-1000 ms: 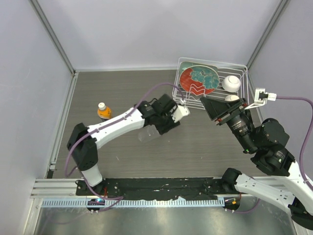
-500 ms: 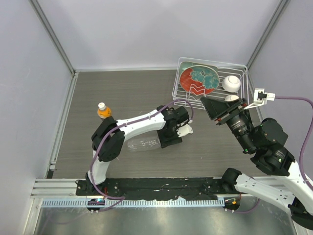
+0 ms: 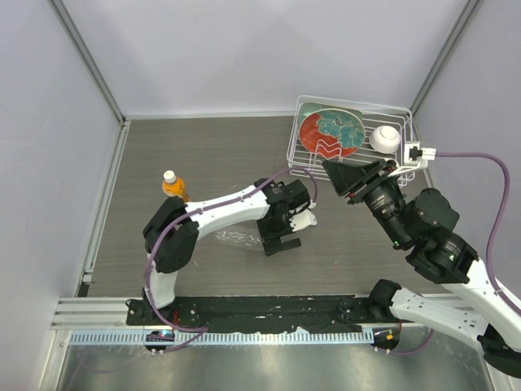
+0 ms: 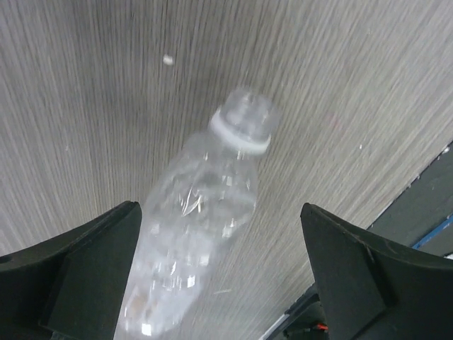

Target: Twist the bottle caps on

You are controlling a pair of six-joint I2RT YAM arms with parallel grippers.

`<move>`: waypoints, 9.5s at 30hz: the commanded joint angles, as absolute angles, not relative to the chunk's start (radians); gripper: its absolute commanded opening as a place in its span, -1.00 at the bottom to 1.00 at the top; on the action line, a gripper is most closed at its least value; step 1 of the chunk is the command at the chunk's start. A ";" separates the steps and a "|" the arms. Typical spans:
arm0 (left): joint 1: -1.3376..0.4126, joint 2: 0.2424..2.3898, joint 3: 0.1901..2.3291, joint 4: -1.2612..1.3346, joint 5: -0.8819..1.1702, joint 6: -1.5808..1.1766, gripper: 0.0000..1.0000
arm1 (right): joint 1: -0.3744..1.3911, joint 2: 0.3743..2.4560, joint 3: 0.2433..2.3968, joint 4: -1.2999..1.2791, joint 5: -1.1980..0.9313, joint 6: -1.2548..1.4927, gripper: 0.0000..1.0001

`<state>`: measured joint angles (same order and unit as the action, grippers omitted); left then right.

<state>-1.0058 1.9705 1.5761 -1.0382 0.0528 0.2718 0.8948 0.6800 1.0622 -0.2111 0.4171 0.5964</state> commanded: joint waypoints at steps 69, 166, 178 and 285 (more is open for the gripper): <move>-0.660 1.549 0.920 -0.664 0.184 0.881 0.89 | 0.893 0.793 1.175 -0.192 0.411 0.548 -0.97; -0.698 0.687 0.709 0.144 0.707 -0.311 -0.59 | 0.917 1.289 1.746 -0.296 -0.443 0.272 -0.97; -0.698 0.681 0.706 0.138 0.709 -0.316 -0.64 | 0.917 1.318 1.782 -0.376 -0.459 0.212 -0.98; -0.614 0.690 0.790 0.184 0.336 -0.242 -1.00 | 1.333 1.658 2.046 -0.795 0.609 0.193 -0.28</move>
<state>-0.6384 0.7437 0.7345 -0.1047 0.3443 -0.2031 1.3052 1.6279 2.0438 -0.5945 0.6987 0.2218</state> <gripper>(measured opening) 0.643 0.377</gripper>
